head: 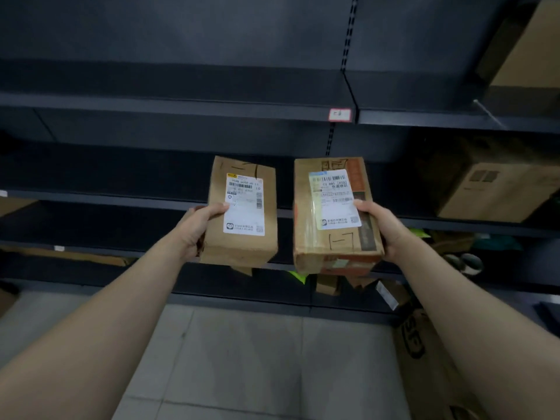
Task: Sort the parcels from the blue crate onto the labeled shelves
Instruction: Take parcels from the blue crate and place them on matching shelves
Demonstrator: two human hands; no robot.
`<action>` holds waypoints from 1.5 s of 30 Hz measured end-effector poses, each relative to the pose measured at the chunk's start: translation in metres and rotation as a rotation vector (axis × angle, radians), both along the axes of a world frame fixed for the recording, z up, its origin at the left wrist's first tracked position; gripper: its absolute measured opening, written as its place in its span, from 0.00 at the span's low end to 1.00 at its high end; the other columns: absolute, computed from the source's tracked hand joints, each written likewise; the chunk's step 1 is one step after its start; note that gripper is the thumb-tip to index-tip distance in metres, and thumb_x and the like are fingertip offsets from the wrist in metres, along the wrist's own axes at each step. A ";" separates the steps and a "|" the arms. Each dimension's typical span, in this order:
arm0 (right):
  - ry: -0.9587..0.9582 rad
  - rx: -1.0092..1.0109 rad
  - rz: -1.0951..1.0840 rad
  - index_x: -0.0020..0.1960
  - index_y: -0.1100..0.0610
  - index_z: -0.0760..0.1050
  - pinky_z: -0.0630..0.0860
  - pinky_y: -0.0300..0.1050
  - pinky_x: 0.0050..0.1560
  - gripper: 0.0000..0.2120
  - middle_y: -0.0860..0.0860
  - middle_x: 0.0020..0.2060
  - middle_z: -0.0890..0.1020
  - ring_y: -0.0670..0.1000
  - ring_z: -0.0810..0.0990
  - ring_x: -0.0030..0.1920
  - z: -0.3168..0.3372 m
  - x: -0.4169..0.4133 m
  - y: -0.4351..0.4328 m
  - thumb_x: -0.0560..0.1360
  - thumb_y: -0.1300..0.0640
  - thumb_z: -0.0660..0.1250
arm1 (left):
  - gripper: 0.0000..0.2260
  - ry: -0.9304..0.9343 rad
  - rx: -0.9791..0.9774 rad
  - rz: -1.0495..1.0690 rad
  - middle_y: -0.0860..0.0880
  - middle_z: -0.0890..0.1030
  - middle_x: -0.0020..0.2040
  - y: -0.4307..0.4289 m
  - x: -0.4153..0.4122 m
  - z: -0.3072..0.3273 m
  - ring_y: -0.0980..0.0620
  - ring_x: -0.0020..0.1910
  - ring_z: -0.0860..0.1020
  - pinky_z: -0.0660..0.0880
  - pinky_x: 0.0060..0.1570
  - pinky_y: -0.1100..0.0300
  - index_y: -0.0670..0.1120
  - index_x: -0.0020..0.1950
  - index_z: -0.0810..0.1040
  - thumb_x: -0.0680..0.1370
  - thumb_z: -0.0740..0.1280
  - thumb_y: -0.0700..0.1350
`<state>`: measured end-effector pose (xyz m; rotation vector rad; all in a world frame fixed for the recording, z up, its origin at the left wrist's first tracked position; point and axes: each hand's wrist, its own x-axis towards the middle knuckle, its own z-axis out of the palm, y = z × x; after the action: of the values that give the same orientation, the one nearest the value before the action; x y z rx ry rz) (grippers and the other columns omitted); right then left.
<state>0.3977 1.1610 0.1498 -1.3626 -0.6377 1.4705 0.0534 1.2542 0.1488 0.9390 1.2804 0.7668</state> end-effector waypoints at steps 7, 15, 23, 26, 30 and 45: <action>-0.009 -0.035 0.002 0.58 0.54 0.79 0.82 0.50 0.41 0.21 0.57 0.51 0.85 0.57 0.85 0.49 -0.023 0.003 0.095 0.69 0.45 0.72 | 0.26 -0.013 -0.043 -0.100 0.42 0.84 0.52 0.099 0.009 -0.018 0.43 0.51 0.83 0.79 0.48 0.50 0.44 0.65 0.74 0.71 0.73 0.52; -0.017 -0.143 0.088 0.59 0.56 0.80 0.78 0.57 0.56 0.26 0.58 0.53 0.84 0.60 0.83 0.53 -0.050 0.012 0.214 0.65 0.43 0.74 | 0.18 0.034 -0.092 -0.104 0.40 0.84 0.52 0.193 0.035 -0.039 0.40 0.53 0.81 0.77 0.54 0.47 0.43 0.59 0.79 0.73 0.70 0.51; 0.010 -0.169 0.084 0.56 0.56 0.81 0.82 0.51 0.41 0.21 0.58 0.50 0.85 0.59 0.85 0.48 -0.064 0.016 0.271 0.70 0.44 0.72 | 0.21 0.043 -0.199 -0.099 0.39 0.83 0.54 0.247 0.035 -0.060 0.38 0.55 0.80 0.76 0.56 0.43 0.42 0.60 0.78 0.72 0.72 0.52; 0.019 -0.175 0.047 0.56 0.55 0.80 0.82 0.50 0.38 0.22 0.57 0.49 0.86 0.58 0.85 0.46 -0.071 0.010 0.276 0.68 0.43 0.73 | 0.21 0.040 -0.209 -0.115 0.40 0.83 0.53 0.259 0.030 -0.067 0.40 0.53 0.81 0.78 0.51 0.47 0.43 0.59 0.79 0.72 0.72 0.53; 0.046 -0.188 -0.031 0.58 0.55 0.79 0.81 0.52 0.43 0.22 0.58 0.51 0.85 0.59 0.85 0.49 -0.084 -0.002 0.274 0.69 0.43 0.72 | 0.18 0.021 -0.240 -0.156 0.42 0.85 0.49 0.272 0.024 -0.073 0.43 0.47 0.83 0.79 0.41 0.53 0.46 0.56 0.80 0.72 0.71 0.56; -1.115 -0.178 -0.205 0.66 0.59 0.73 0.77 0.47 0.51 0.19 0.58 0.57 0.79 0.57 0.78 0.54 0.000 -0.074 0.228 0.77 0.55 0.65 | 0.19 0.868 0.692 -0.726 0.43 0.75 0.63 0.272 0.046 -0.008 0.47 0.56 0.74 0.72 0.55 0.55 0.46 0.69 0.69 0.79 0.62 0.47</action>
<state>0.3232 1.3895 0.1498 -2.2941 -1.0060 0.4994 0.0999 1.5259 0.1412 2.3125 1.2256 0.1753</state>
